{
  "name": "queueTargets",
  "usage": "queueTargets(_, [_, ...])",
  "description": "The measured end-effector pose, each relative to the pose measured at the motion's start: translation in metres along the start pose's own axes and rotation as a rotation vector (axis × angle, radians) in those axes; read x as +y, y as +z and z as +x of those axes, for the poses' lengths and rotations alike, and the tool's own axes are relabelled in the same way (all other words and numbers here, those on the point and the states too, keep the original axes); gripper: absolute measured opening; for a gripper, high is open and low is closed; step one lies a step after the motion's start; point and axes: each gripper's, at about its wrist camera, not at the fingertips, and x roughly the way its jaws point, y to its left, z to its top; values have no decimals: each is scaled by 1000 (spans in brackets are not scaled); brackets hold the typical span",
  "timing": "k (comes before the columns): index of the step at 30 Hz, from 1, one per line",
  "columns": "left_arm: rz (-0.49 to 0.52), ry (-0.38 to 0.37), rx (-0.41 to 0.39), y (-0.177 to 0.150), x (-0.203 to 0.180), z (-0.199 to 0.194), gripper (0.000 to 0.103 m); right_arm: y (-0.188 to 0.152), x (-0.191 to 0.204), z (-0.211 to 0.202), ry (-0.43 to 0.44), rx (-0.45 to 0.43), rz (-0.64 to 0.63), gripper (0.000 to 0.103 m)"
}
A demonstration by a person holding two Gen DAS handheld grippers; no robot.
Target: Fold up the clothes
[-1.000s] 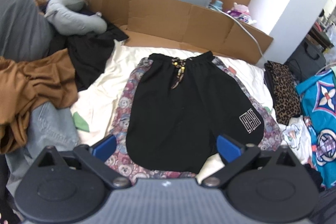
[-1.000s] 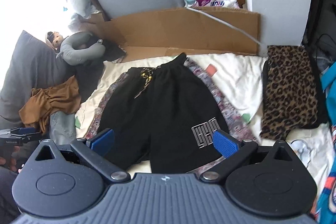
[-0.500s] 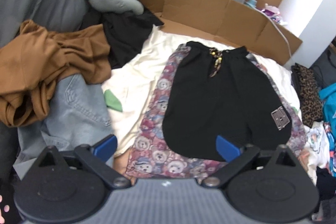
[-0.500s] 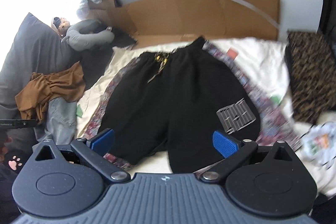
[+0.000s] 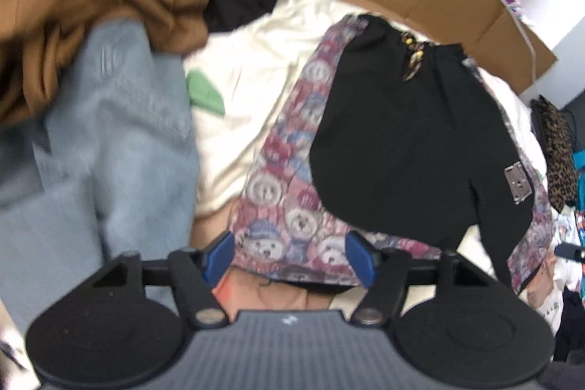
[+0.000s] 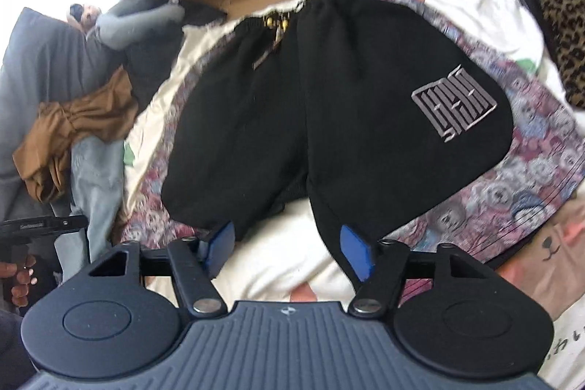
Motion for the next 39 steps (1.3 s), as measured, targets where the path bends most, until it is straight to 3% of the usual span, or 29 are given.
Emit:
queueTargets(8, [-102, -60, 46, -34, 0, 40, 67, -7, 14, 47, 15, 86, -54, 57])
queueTargets(13, [-131, -145, 51, -49, -12, 51, 67, -12, 26, 70, 22, 123, -92, 56])
queueTargets(16, [-127, -233, 74, -55, -25, 59, 67, -16, 30, 75, 11, 135, -109, 56])
queueTargets(28, [57, -342, 90, -67, -104, 86, 68, -25, 13, 50, -14, 86, -67, 56])
queueTargets(34, [201, -276, 63, -73, -130, 98, 67, -28, 6, 43, -29, 74, -54, 56])
queueTargets(39, [286, -231, -29, -70, -140, 91, 67, -35, -4, 41, -32, 80, -26, 56])
